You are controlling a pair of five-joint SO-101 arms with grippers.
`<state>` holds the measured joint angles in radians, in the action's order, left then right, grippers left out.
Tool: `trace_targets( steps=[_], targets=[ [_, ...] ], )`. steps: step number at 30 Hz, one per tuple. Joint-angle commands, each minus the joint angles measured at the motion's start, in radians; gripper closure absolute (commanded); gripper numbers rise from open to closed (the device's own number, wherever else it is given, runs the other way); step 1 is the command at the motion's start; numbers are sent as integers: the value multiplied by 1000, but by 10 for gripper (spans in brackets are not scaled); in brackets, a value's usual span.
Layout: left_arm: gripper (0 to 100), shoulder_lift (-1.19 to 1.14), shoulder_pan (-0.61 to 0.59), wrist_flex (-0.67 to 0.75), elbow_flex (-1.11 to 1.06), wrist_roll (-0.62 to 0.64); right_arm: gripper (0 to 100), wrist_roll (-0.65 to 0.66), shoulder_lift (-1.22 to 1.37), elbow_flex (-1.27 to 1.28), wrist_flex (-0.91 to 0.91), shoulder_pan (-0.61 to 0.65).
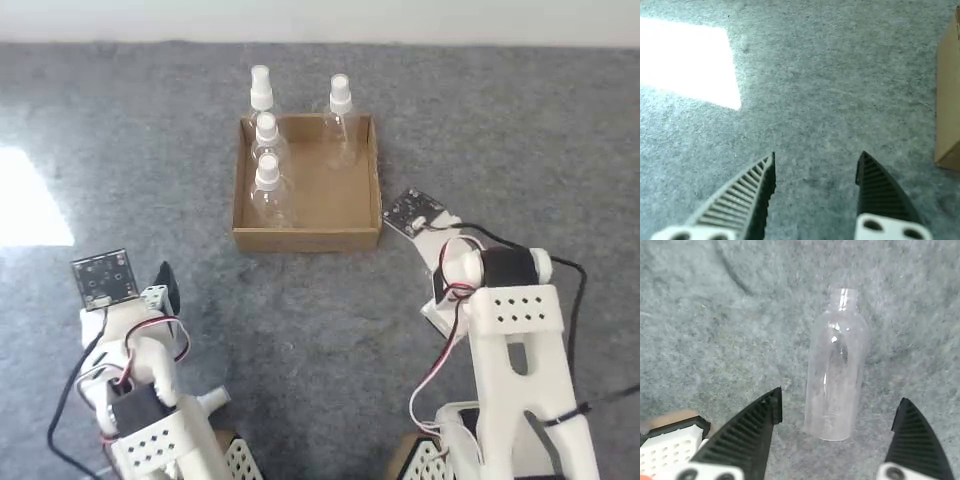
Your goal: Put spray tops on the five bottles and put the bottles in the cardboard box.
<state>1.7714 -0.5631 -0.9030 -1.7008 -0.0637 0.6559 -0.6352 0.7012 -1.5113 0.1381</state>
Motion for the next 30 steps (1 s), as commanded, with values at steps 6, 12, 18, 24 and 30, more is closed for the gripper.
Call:
trace_targets(
  steps=[6,12,18,24,30],
  targets=[
    [750,11,0,-5,15,-5,684,8,242,-157,5,13],
    [750,11,0,-5,15,-6,684,11,409,-204,94,12],
    [750,11,0,-5,15,-6,684,11,562,-279,110,13],
    [750,11,2,-5,15,-6,685,11,677,-345,110,13],
    [750,11,2,-5,15,-6,685,11,765,-397,110,10]
  ],
)
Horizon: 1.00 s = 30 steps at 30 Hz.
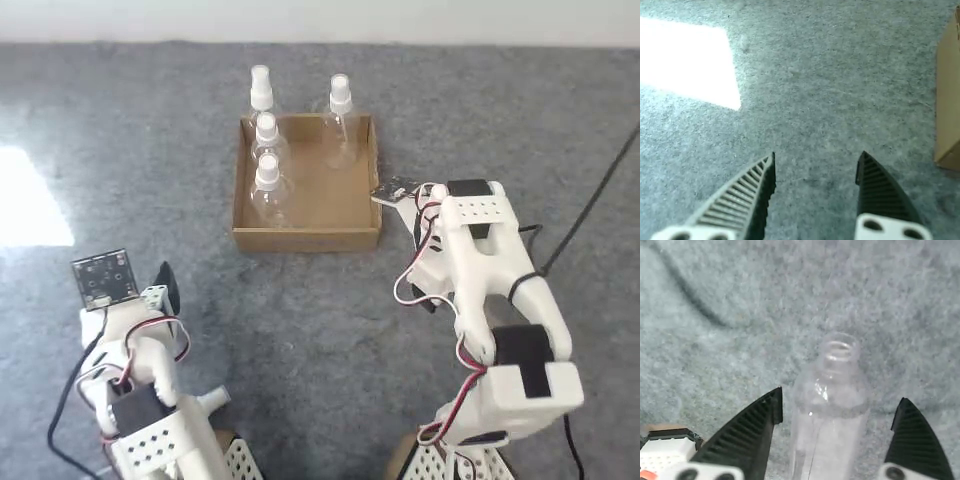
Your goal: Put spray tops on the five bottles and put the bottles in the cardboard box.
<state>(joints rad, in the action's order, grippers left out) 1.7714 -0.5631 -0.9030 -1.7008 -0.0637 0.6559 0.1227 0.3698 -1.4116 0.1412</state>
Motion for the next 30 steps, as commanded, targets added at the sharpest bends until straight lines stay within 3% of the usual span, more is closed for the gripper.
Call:
trace_targets(
  steps=[1,5,13,30],
  targets=[
    [750,11,2,-5,15,-6,685,11,19,-71,10,7],
    [750,11,2,-5,15,-6,699,11,56,-81,10,7],
    [750,9,2,-5,15,-6,858,11,59,-86,2,4],
    [750,9,2,-5,15,-6,910,3,-76,-124,-208,10]
  ],
)
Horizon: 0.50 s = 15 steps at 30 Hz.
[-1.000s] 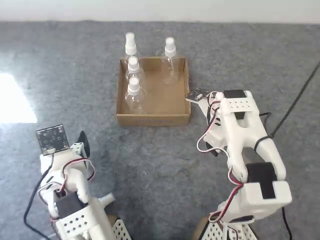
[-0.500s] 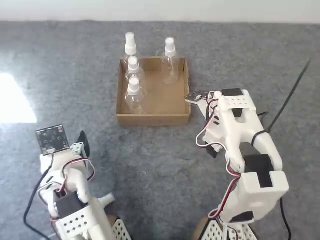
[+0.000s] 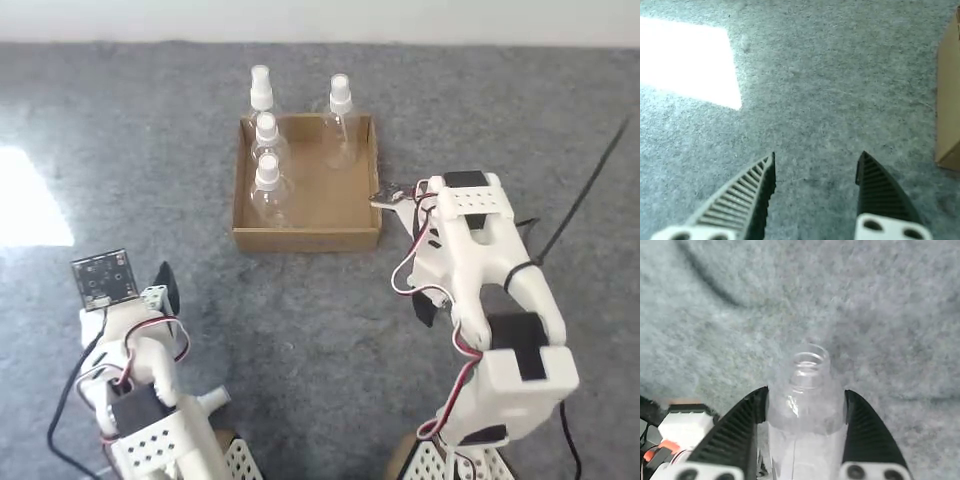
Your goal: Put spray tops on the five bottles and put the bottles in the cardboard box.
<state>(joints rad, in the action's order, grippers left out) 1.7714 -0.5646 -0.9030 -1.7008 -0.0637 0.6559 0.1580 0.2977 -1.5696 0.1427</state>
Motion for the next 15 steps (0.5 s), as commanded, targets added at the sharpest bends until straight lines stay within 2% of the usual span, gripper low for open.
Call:
trace_targets(
  steps=[1,6,10,15],
  targets=[
    [750,9,3,-5,15,-6,911,3,-136,-52,-65,8],
    [750,9,5,-5,15,-6,911,-2,-272,-51,-125,8],
    [750,9,5,-5,15,-8,909,-78,-375,-51,-127,10],
    [750,9,5,-5,15,-8,909,-106,-458,-51,-119,62]
  ],
)
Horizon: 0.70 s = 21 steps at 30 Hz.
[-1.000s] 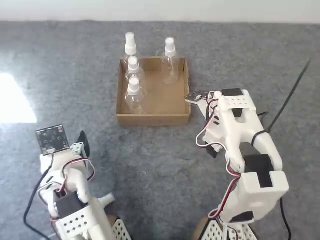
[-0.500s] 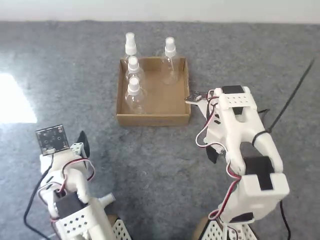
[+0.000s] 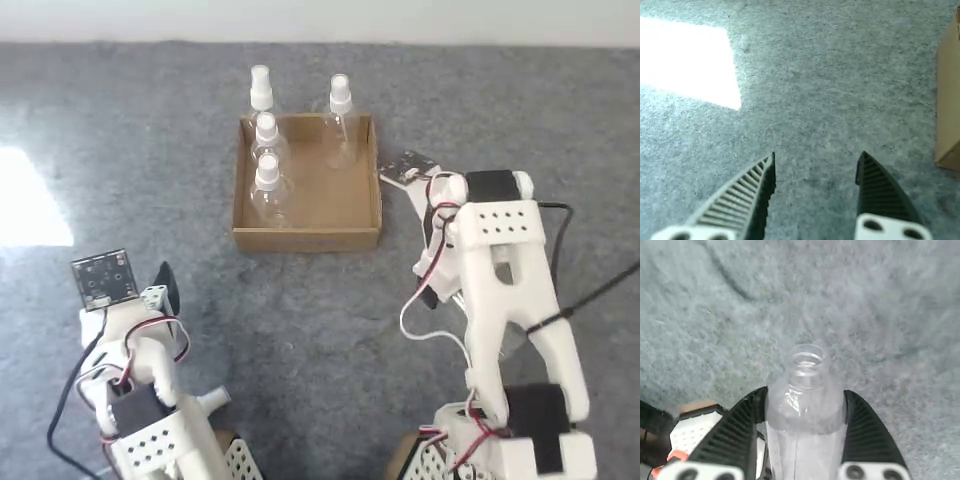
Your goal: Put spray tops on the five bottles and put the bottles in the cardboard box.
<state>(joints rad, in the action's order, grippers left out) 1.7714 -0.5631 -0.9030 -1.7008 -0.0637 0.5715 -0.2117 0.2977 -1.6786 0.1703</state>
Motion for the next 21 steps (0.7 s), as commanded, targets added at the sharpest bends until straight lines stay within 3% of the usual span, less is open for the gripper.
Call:
trace_targets(
  steps=[1,12,21],
  targets=[
    [750,9,5,-5,15,-8,909,-28,-101,-51,-8,47],
    [750,9,5,-5,15,-8,910,-216,-236,-49,21,139],
    [750,9,5,-5,15,-8,909,-253,-395,124,160,133]
  ],
)
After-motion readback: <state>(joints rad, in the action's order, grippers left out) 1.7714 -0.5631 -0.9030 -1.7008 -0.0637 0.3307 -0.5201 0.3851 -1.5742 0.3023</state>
